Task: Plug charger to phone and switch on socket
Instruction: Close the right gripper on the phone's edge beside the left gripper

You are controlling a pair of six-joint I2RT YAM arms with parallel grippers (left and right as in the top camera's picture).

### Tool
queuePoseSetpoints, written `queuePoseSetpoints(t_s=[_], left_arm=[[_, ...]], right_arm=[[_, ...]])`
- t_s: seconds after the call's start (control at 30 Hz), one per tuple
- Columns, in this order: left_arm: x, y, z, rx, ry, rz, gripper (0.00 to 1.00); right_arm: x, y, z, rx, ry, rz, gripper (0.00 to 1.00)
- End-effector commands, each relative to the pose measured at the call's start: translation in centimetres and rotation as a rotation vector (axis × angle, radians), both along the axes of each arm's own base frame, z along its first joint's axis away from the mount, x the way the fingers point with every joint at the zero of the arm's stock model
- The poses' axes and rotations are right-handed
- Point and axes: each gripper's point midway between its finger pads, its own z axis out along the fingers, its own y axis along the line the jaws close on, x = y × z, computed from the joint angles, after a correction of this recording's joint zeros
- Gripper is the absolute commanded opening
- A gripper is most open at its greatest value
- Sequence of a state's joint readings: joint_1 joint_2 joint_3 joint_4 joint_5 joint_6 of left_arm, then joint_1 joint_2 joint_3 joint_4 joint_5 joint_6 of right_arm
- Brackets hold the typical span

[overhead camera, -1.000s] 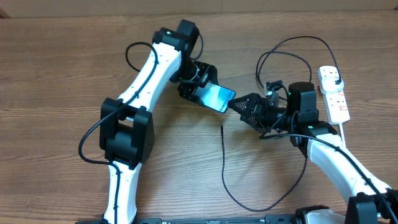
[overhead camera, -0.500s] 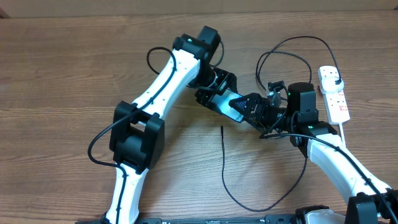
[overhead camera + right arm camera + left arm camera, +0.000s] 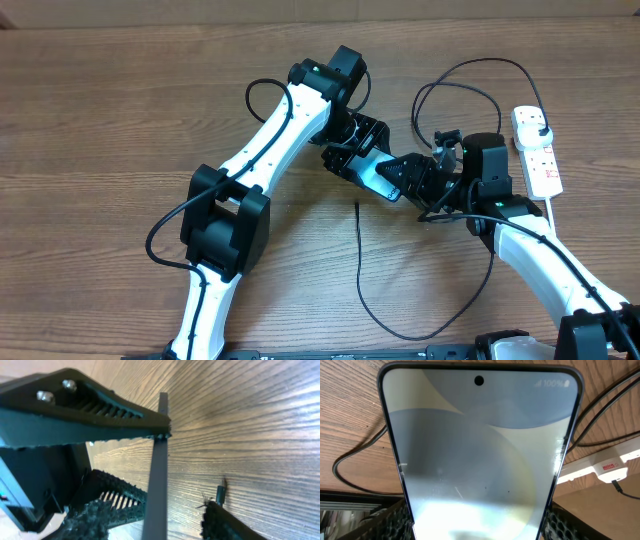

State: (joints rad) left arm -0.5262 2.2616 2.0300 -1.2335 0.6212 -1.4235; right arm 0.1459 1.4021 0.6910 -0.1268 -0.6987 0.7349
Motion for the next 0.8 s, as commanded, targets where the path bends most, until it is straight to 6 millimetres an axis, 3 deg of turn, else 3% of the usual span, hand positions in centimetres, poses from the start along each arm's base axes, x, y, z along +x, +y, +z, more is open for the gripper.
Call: queuePoseSetpoints(t_s=[0.0, 0.23, 0.77], left_arm=[[-0.03, -0.89, 0.76, -0.032, 0.017, 0.013, 0.04], [-0.45, -1.34, 0.75, -0.028, 0.025, 0.012, 0.04], [-0.24, -0.96, 0.05, 0.038, 0.006, 0.038, 0.04]], right_arm=[[0.66, 0.06, 0.47, -0.013, -0.023, -0.004, 0.56], [0.64, 0.06, 0.46, -0.013, -0.022, -0.004, 0.45], [0.46, -0.07, 0.13, -0.032, -0.023, 0.005, 0.33]])
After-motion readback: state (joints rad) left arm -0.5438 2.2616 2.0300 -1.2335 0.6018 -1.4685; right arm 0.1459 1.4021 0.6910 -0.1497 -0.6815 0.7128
